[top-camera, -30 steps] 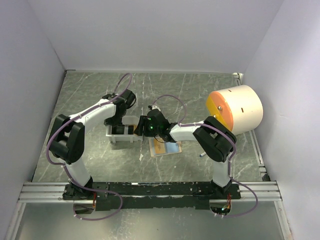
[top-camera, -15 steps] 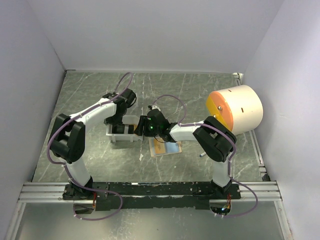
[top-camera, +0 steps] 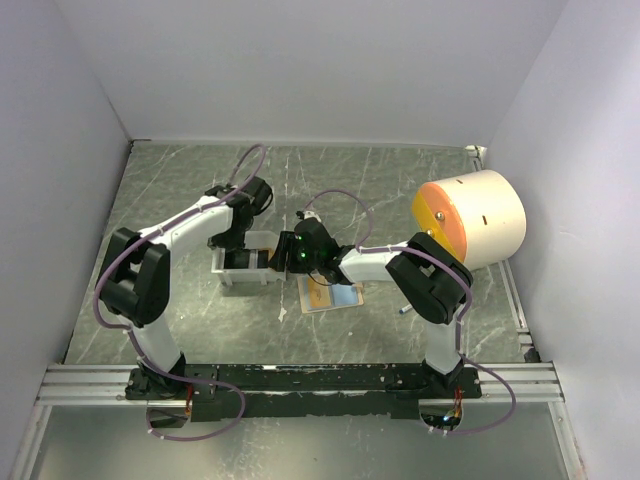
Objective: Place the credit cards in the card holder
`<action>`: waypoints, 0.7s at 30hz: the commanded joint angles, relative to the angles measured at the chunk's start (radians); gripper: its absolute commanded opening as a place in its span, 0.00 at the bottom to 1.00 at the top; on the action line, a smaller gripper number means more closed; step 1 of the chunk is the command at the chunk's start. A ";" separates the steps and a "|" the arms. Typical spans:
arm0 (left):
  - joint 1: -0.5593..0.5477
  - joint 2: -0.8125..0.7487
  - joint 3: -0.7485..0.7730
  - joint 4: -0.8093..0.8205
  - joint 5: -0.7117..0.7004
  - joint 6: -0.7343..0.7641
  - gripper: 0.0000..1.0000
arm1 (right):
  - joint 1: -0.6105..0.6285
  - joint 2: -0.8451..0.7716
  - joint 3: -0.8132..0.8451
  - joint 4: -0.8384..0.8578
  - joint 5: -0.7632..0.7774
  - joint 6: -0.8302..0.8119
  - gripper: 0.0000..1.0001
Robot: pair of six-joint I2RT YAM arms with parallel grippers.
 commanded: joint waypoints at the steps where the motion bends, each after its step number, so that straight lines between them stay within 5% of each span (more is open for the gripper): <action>1: 0.001 -0.046 0.043 0.000 0.019 0.000 0.52 | -0.002 0.022 -0.012 -0.090 0.013 -0.015 0.54; 13: 0.264 -0.226 -0.089 0.143 0.425 0.047 0.52 | -0.002 -0.072 0.086 -0.273 0.070 -0.017 0.63; 21: 0.414 -0.229 -0.177 0.198 0.615 0.072 0.41 | 0.017 -0.104 0.157 -0.288 0.084 0.001 0.67</action>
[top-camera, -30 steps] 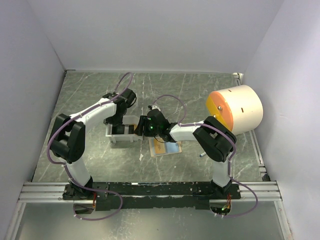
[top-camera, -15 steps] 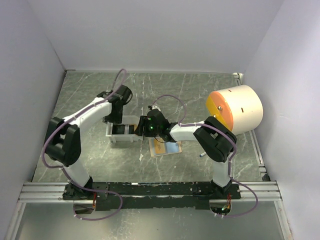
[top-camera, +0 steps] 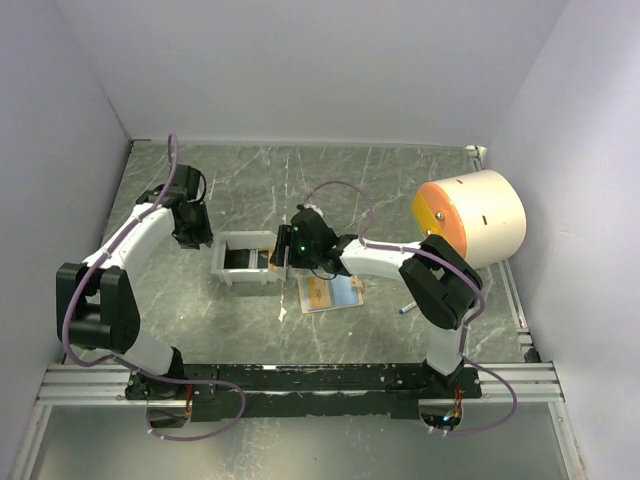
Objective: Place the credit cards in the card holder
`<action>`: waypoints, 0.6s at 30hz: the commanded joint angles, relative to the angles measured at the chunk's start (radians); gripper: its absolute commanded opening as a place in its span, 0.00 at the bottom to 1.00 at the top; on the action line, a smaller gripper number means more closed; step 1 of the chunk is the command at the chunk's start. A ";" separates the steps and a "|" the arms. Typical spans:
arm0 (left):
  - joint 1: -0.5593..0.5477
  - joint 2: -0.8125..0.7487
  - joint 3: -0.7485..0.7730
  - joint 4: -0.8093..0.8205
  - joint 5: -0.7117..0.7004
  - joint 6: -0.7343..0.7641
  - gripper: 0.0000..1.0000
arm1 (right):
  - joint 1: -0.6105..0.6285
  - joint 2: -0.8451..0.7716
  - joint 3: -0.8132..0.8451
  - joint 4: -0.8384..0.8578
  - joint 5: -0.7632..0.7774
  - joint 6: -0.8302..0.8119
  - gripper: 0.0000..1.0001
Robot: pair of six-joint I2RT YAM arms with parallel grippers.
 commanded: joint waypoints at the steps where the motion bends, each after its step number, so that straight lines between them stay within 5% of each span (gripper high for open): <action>1: 0.048 0.011 -0.017 0.048 0.145 0.028 0.41 | 0.018 -0.032 0.062 -0.016 0.025 0.010 0.68; 18: 0.064 0.015 -0.116 0.130 0.329 0.007 0.15 | 0.079 0.257 0.350 -0.176 0.092 -0.032 0.76</action>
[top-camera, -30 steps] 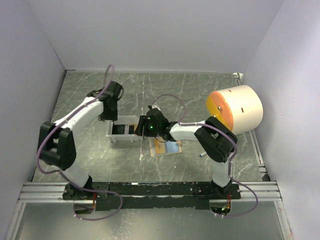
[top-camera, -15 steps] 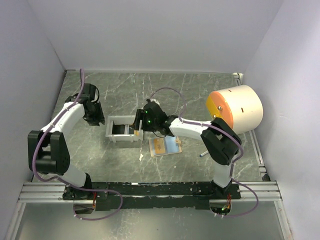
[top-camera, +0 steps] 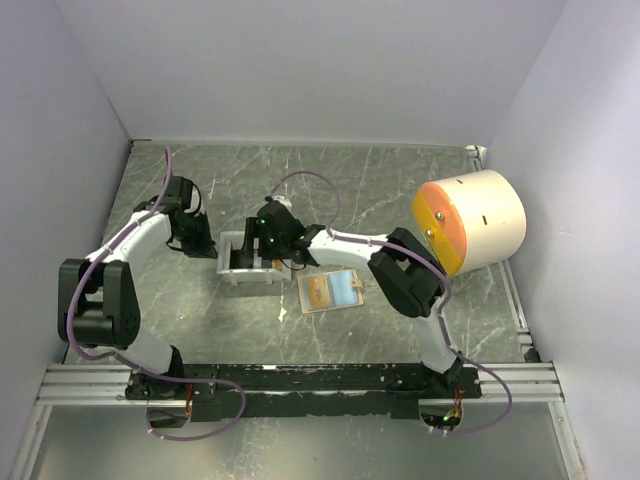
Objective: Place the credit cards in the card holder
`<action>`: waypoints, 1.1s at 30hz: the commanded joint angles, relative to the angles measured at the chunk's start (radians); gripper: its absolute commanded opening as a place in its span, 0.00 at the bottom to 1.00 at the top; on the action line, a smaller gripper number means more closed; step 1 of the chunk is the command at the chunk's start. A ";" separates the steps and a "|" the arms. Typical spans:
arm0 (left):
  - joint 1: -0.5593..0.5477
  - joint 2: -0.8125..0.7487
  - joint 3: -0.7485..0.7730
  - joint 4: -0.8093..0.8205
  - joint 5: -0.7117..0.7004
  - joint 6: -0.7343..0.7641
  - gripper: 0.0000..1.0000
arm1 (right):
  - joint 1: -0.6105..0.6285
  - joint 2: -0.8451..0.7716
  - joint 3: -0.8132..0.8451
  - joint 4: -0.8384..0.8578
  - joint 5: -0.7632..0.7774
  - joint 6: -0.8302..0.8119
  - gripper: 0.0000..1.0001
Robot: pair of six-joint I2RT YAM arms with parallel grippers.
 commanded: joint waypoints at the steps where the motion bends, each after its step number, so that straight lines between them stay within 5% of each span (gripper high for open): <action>1: 0.005 -0.004 -0.020 0.041 0.086 -0.008 0.13 | 0.009 0.081 0.063 -0.111 0.050 -0.022 0.77; 9: 0.006 0.023 -0.043 0.061 0.115 0.002 0.07 | 0.010 0.140 0.069 -0.047 -0.046 0.026 0.83; 16: 0.006 0.040 -0.048 0.066 0.129 0.001 0.07 | -0.019 0.093 -0.063 0.230 -0.208 0.101 0.86; 33: 0.007 0.087 -0.022 0.065 0.150 0.006 0.07 | -0.033 0.071 -0.099 0.476 -0.389 0.146 0.70</action>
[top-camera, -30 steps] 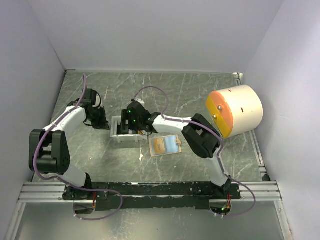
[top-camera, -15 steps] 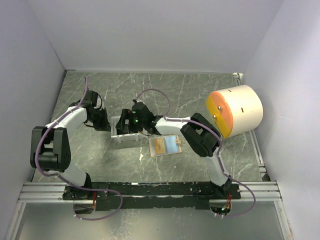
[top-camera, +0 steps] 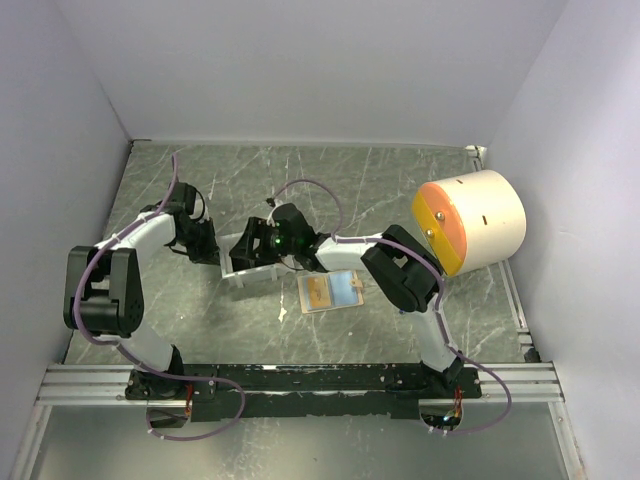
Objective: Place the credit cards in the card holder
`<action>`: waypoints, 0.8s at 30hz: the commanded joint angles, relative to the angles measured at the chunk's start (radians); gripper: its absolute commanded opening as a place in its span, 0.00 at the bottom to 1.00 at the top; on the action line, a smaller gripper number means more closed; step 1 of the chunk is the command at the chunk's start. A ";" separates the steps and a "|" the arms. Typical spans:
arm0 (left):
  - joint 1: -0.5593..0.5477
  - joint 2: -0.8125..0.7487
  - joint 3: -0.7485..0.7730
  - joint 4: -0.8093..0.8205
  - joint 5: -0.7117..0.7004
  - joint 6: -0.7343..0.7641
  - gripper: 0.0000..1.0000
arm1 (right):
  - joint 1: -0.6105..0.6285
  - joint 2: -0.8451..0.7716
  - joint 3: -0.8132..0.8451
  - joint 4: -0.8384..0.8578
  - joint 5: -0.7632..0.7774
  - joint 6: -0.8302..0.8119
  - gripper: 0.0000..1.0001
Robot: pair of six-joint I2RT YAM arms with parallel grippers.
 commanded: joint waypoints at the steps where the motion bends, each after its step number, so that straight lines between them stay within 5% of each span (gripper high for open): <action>1: 0.006 0.013 0.019 0.017 0.045 0.008 0.07 | 0.009 -0.002 0.019 0.053 -0.067 0.007 0.69; 18: 0.014 0.018 0.020 0.025 0.066 0.010 0.07 | 0.017 0.002 0.061 -0.031 -0.037 -0.037 0.45; 24: 0.016 0.022 0.017 0.026 0.070 0.012 0.07 | 0.020 0.017 0.068 0.017 -0.083 -0.028 0.53</action>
